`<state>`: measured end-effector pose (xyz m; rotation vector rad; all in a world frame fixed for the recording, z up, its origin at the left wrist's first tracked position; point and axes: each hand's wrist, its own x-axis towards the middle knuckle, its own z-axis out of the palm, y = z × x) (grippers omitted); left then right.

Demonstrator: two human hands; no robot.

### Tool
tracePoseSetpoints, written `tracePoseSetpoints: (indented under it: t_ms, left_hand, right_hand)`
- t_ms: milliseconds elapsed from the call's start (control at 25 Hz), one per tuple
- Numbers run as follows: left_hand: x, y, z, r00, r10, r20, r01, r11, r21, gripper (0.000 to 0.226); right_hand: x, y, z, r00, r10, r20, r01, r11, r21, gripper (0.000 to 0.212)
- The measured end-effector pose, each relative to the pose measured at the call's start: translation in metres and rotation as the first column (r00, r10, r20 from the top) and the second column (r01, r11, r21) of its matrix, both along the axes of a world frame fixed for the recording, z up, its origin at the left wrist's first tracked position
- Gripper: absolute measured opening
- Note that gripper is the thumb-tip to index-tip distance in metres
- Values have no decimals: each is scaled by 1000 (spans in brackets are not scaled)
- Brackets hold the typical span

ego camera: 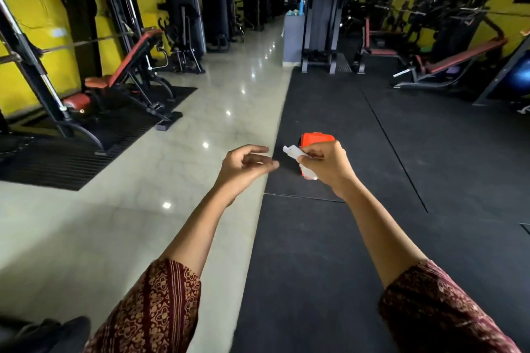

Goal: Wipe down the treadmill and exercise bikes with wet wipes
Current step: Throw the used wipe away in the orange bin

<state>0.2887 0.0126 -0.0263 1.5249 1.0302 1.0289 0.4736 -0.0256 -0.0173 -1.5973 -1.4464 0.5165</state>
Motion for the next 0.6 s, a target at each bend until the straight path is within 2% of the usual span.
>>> tracePoseSetpoints:
  t_ms: [80, 120, 200, 240, 600]
  left_hand:
    - [-14, 59, 3, 1000, -23, -2, 23, 999, 28, 29]
    - [-22, 89, 6, 1000, -31, -5, 31, 999, 39, 28]
    - [-36, 144, 10, 998, -54, -44, 55, 998, 25, 28]
    - [-42, 166, 13, 996, -65, -57, 66, 998, 24, 29]
    - [-31, 342, -8, 982, -179, -52, 176, 983, -53, 27]
  right_hand:
    - [-14, 60, -5, 1000, -20, -3, 20, 1000, 22, 37]
    - [-23, 88, -3, 999, -34, -17, 34, 999, 20, 33]
    - [-41, 139, -7, 995, -75, -62, 73, 997, -25, 10]
    - [-48, 159, -6, 992, -97, -78, 94, 995, -37, 8]
    - [-35, 332, -28, 978, -177, -109, 170, 983, -74, 10]
